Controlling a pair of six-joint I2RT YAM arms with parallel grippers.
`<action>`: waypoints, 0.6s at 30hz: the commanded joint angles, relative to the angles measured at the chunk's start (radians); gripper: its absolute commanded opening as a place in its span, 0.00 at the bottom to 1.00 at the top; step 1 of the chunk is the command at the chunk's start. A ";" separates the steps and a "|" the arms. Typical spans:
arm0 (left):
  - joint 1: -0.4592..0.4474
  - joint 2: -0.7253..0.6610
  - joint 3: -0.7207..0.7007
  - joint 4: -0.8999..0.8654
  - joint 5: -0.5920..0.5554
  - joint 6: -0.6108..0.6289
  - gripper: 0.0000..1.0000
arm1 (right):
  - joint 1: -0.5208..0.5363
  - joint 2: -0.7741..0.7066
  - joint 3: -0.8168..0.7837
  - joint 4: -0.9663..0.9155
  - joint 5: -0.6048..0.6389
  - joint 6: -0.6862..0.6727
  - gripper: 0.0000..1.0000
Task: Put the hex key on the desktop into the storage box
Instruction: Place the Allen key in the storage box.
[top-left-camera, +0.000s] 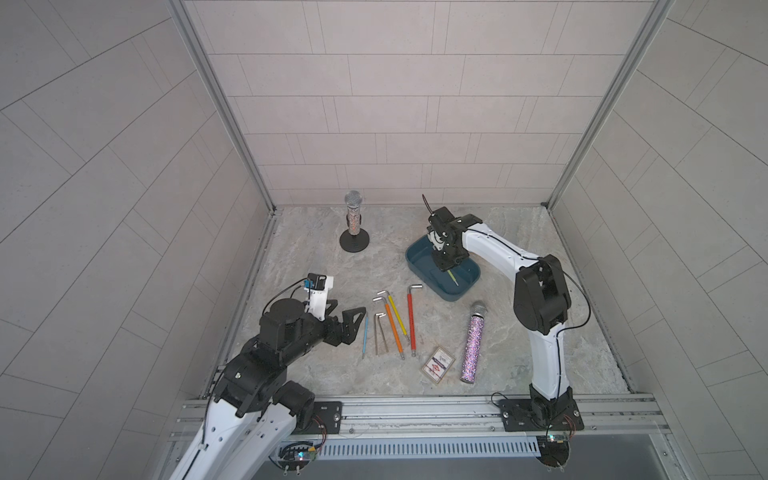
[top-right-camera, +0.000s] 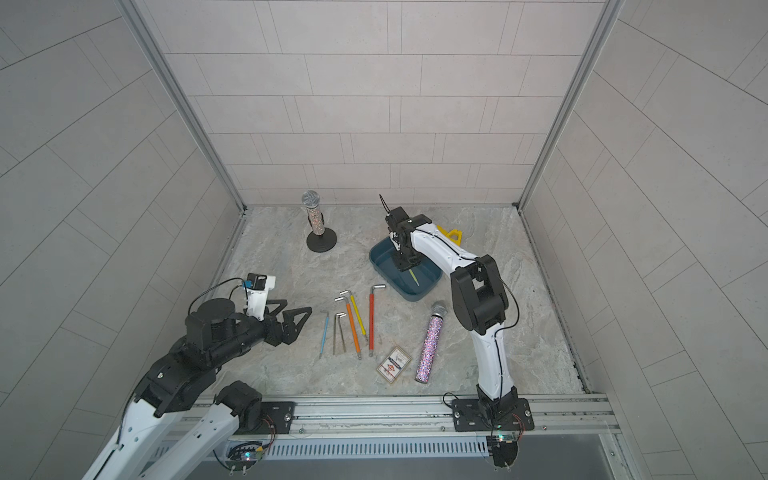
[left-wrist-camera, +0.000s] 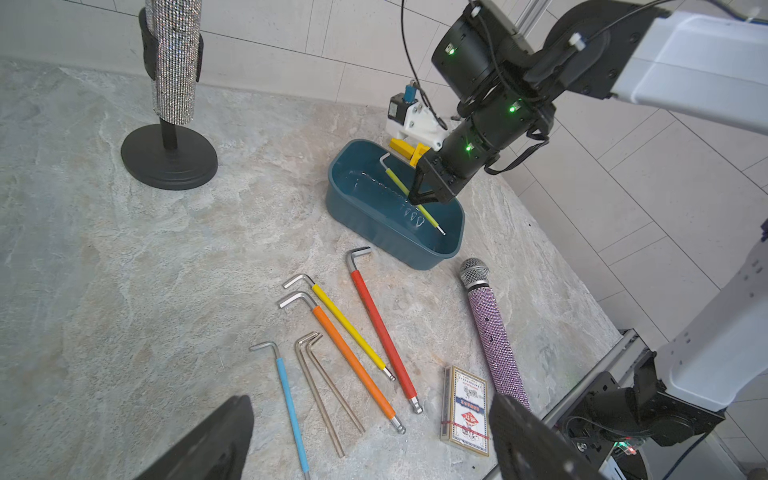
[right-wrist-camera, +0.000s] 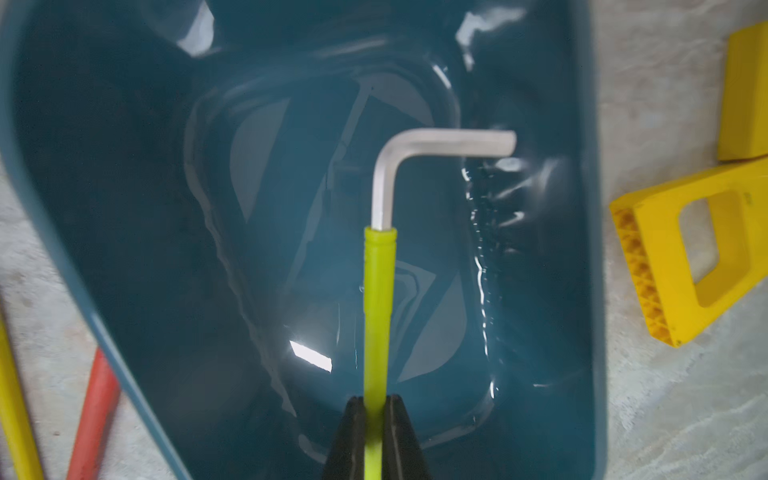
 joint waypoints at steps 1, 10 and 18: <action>-0.005 -0.004 0.000 0.015 -0.009 0.003 0.96 | 0.011 0.028 0.048 -0.046 -0.002 -0.071 0.00; -0.005 -0.005 -0.004 0.018 -0.017 0.003 0.96 | 0.064 0.098 0.068 -0.080 0.009 -0.104 0.00; -0.005 -0.006 -0.006 0.021 -0.018 0.002 0.96 | 0.087 0.129 0.079 -0.095 0.030 -0.105 0.11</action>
